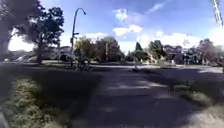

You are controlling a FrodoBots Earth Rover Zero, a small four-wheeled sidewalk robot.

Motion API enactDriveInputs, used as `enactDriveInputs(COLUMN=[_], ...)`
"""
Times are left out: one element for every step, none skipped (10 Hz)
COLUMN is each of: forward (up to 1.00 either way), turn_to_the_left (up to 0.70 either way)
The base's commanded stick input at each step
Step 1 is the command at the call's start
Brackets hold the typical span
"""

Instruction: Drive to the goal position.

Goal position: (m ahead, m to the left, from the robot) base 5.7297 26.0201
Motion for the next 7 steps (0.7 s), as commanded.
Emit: enactDriveInputs(forward=[0.08, 0.08, 0.07, 0.08, 0.08, 0.07, 0.08], turn_to_the_left=[0.00, 0.00, 0.00, 0.00, 0.00, 0.00, 0.00])
